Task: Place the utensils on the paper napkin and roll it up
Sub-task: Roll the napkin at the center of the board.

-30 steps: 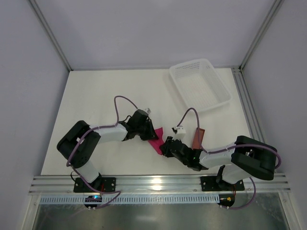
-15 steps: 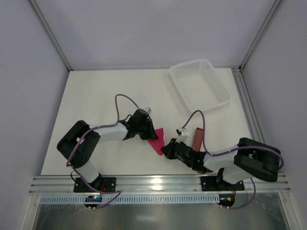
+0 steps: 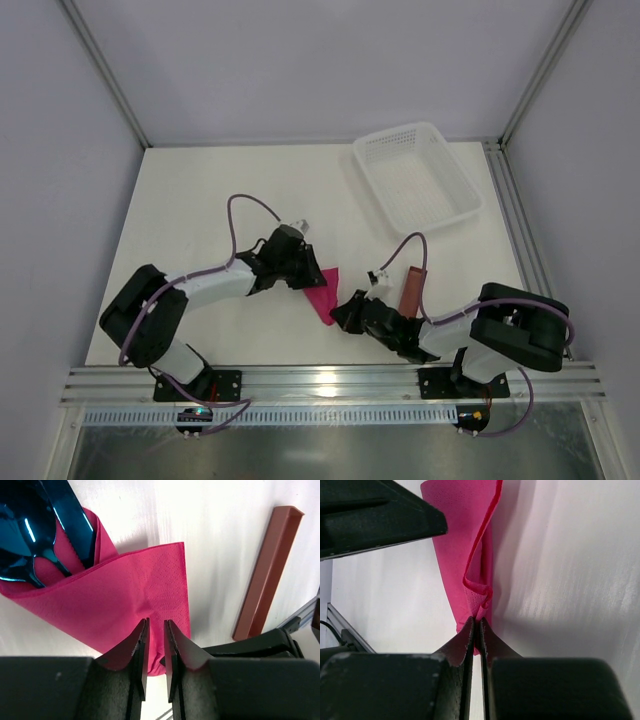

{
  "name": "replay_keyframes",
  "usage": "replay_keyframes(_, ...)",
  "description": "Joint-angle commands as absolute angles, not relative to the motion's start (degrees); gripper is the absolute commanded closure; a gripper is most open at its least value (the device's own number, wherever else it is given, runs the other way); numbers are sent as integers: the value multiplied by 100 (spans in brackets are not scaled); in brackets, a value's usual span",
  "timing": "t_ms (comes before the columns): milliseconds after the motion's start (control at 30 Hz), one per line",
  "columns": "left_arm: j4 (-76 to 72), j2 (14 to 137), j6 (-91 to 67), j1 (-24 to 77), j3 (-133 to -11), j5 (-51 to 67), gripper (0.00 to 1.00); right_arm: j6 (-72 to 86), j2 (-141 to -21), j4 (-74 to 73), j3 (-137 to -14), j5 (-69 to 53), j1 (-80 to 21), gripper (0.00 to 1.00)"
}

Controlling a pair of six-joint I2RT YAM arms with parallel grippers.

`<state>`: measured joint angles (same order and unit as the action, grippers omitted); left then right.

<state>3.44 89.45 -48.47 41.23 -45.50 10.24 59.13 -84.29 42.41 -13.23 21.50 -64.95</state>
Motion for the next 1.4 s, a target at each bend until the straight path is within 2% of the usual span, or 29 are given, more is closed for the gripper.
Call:
replay_keyframes(0, 194, 8552, -5079, 4113, -4290, 1019, 78, 6205, -8569, 4535, -1371, 2311, -6574, 94)
replay_keyframes(267, -571, 8692, -5467, 4359, -3815, 1257, 85, 6451, -8701, 4632, -1362, 2417, -6653, 93)
replay_keyframes(500, -650, 8807, -5511, 4509, -3753, 1160, 86, 6469, -8535, 4580, -1318, 2294, -6653, 84)
replay_keyframes(633, -650, 8842, -5476, 4588, -3735, 1038, 86, 6363, -8148, 3675, -1424, 2267, -6662, 73)
replay_keyframes(800, -808, 9070, -5476, 4658, -3744, 1063, 87, 6250, -7202, 2440, -1467, 2706, -6653, 71)
replay_keyframes(867, -896, 9158, -5493, 4702, -3727, 1072, 87, 6039, -6936, 1927, -1669, 2838, -6601, 72)
replay_keyframes(1000, -1011, 9246, -5528, 4799, -3718, 1055, 87, 5415, -6688, 1406, -2143, 2455, -6102, 81)
replay_keyframes(1133, -993, 9299, -5537, 4913, -3718, 976, 87, 4923, -7135, 1678, -2372, 1636, -5459, 86)
replay_keyframes(1367, -888, 9167, -5476, 4957, -3604, 853, 87, 4772, -8146, 2012, -2769, 1187, -5388, 89)
